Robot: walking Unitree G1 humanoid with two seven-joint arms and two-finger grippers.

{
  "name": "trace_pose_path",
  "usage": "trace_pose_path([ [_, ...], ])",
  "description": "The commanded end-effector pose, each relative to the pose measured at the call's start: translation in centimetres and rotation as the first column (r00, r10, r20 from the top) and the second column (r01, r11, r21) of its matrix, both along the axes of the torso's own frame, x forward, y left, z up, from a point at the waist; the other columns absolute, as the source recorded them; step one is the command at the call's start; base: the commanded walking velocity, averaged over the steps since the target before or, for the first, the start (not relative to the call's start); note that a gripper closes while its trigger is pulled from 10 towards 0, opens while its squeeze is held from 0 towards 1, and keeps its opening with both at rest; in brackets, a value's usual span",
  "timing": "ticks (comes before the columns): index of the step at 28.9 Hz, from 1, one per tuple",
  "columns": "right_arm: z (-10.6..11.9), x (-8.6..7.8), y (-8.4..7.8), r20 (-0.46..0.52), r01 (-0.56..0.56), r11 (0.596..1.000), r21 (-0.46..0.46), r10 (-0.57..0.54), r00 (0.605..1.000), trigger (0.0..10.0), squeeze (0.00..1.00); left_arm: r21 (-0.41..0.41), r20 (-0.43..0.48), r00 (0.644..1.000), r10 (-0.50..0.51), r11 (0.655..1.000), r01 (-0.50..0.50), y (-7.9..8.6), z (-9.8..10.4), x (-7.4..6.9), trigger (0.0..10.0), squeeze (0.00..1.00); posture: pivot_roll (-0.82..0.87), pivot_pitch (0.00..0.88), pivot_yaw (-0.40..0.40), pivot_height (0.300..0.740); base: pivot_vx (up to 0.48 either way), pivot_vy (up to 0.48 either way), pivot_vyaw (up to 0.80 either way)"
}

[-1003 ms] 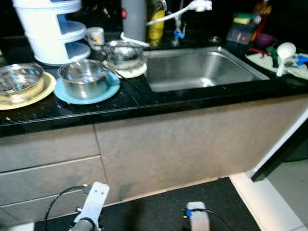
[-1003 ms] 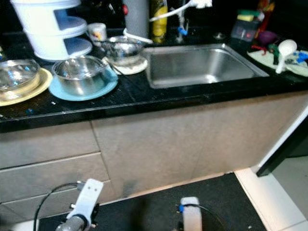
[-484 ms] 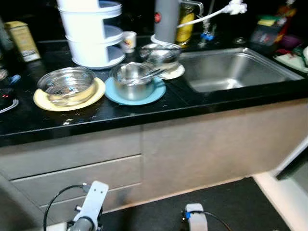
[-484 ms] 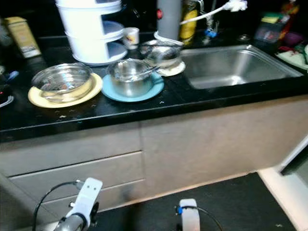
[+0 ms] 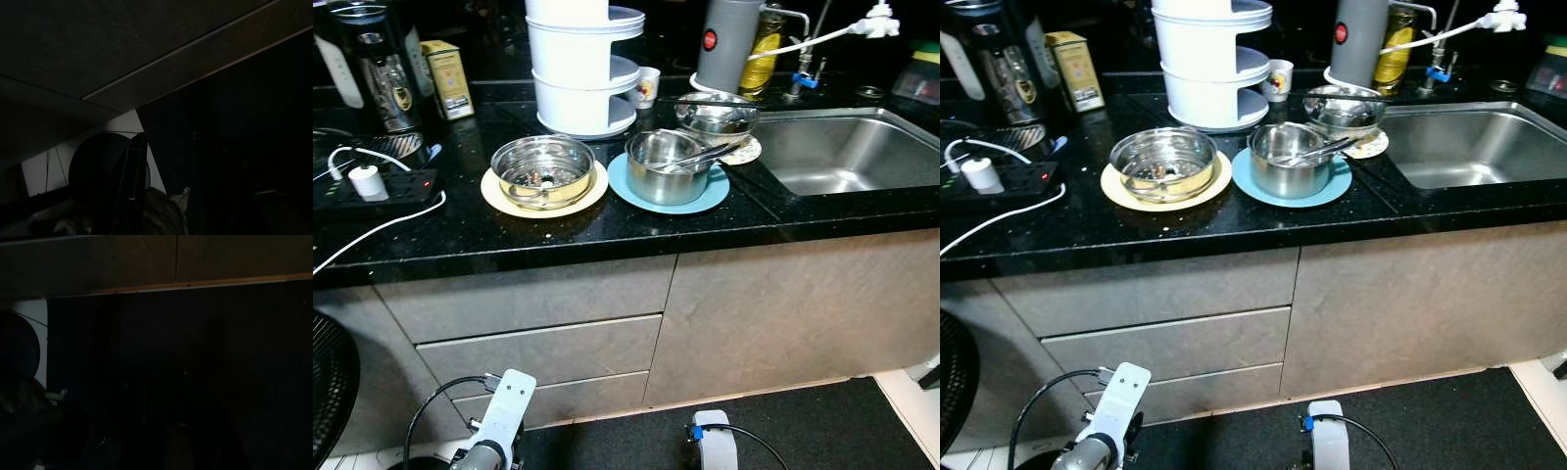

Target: Kitchen organization

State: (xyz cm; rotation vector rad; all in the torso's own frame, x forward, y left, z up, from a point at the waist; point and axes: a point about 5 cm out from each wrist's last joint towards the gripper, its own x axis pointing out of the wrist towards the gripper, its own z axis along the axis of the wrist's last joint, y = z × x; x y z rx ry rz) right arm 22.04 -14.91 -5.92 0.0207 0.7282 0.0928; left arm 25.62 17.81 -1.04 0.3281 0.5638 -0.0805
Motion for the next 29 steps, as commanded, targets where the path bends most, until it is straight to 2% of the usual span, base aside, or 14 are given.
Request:
trace_pose_path([
  [1, -0.58, -0.93, -0.60, -0.027, 0.013, 1.000, -0.012, -0.014, 1.000, 10.0, 0.00, -0.003, -0.020, 1.000, -0.006, 1.000, 0.006, -0.33, -0.54, -0.45, 10.0, 0.00, -0.02, 0.138, -0.004, 0.740, 0.000, 0.000, 0.00],
  [24, -0.55, -0.75, -0.87, -0.035, -0.004, 0.999, -0.032, 0.003, 0.999, 10.0, 0.00, 0.000, -0.050, 0.999, -0.003, 1.000, 0.003, -0.35, -1.34, -1.03, 10.0, 0.00, -0.03, 0.107, -0.010, 0.740, 0.000, 0.000, 0.00],
  [29, -0.70, -0.96, -1.01, -0.045, -0.004, 0.999, -0.038, 0.002, 0.999, 10.0, 0.00, 0.034, -0.063, 0.998, 0.014, 0.999, -0.011, -0.13, -1.50, -1.02, 10.0, 0.00, -0.03, 0.111, -0.012, 0.740, 0.000, 0.000, 0.00],
])
